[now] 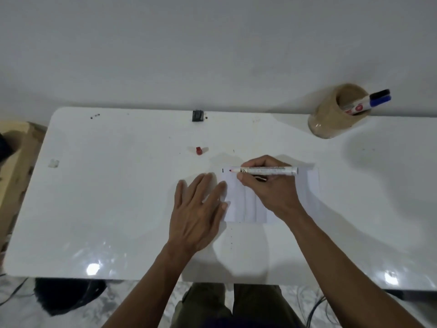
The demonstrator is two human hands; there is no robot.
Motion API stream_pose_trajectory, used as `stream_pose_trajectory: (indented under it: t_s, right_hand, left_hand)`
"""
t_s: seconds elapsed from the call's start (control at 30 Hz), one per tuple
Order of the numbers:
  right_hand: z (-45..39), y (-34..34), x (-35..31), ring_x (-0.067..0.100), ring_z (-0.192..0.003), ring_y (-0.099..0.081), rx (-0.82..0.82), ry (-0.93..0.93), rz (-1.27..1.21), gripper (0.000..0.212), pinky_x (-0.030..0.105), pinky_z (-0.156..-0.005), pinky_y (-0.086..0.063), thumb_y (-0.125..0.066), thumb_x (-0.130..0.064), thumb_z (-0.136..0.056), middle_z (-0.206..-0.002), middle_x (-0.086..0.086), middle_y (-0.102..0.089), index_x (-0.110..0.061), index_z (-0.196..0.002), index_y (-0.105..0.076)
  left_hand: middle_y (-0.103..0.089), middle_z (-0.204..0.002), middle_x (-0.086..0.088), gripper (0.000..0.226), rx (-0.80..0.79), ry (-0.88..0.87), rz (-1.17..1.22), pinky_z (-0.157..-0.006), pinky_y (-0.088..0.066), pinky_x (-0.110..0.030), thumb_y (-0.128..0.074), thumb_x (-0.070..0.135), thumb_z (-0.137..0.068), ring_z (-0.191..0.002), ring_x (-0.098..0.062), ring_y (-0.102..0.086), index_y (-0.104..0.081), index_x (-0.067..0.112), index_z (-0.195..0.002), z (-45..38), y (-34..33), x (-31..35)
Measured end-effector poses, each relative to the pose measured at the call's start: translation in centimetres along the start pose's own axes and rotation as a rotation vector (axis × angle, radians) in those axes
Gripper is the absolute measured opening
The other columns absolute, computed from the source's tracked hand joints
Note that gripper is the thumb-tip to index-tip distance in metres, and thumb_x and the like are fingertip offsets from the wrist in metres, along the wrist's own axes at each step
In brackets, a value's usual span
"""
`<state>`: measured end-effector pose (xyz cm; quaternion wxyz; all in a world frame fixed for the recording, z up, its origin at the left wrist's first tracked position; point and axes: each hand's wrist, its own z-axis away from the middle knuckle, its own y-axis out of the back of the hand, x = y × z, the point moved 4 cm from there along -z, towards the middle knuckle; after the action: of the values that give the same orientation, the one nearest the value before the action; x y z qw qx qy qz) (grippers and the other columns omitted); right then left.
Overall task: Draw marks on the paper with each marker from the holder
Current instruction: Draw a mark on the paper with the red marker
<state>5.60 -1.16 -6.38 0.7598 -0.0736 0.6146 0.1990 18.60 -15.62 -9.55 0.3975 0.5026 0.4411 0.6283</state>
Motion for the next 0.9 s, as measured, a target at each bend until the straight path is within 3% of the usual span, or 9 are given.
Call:
stream_pose_trajectory:
  t_s: [0.2, 0.3, 0.73, 0.9]
  right_hand:
    - [-1.7, -0.9, 0.2, 0.022, -0.067, -0.072, 0.014, 0.121, 0.134, 0.014, 0.028, -0.058, -0.057, -0.086, -0.007, -0.076, -0.076, 0.004, -0.077, -0.004, -0.076, -0.072]
    - [-2.4, -1.1, 1.2, 0.016, -0.058, -0.066, 0.011, 0.091, 0.131, 0.018, 0.024, -0.052, -0.052, -0.087, -0.006, -0.075, -0.072, 0.005, -0.075, 0.0, -0.073, -0.069]
    - [-2.8, -1.3, 2.1, 0.006, -0.062, -0.067, 0.025, 0.098, 0.164, 0.019, 0.023, -0.057, -0.055, -0.087, -0.01, -0.076, -0.072, -0.001, -0.075, -0.001, -0.073, -0.07]
    - [-2.9, -1.4, 2.2, 0.023, -0.066, -0.07, 0.029, 0.089, 0.168, 0.018, 0.033, -0.058, -0.057, -0.087, -0.011, -0.076, -0.071, 0.001, -0.075, -0.004, -0.073, -0.071]
  left_hand:
    - [-0.041, -0.157, -0.006, 0.054, -0.014, 0.011, -0.072, -0.119, -0.021, -0.059, -0.029, 0.053, -0.1, -0.148, -0.026, -0.033, -0.041, 0.032, -0.148, -0.1, -0.5, -0.1]
    - [-0.042, -0.156, -0.006, 0.054, 0.028, 0.009, -0.071, -0.119, -0.022, -0.059, -0.031, 0.055, -0.099, -0.148, -0.027, -0.034, -0.043, 0.033, -0.147, -0.2, -0.6, -0.3]
    - [-0.05, -0.15, -0.01, 0.051, 0.172, -0.018, -0.085, -0.115, -0.028, -0.06, -0.042, 0.052, -0.096, -0.142, -0.031, -0.043, -0.053, 0.029, -0.141, -0.3, -0.8, -0.4]
    - [-0.05, -0.151, -0.009, 0.051, 0.181, -0.014, -0.083, -0.116, -0.027, -0.06, -0.045, 0.052, -0.096, -0.143, -0.03, -0.042, -0.053, 0.029, -0.141, -0.3, -0.9, -0.5]
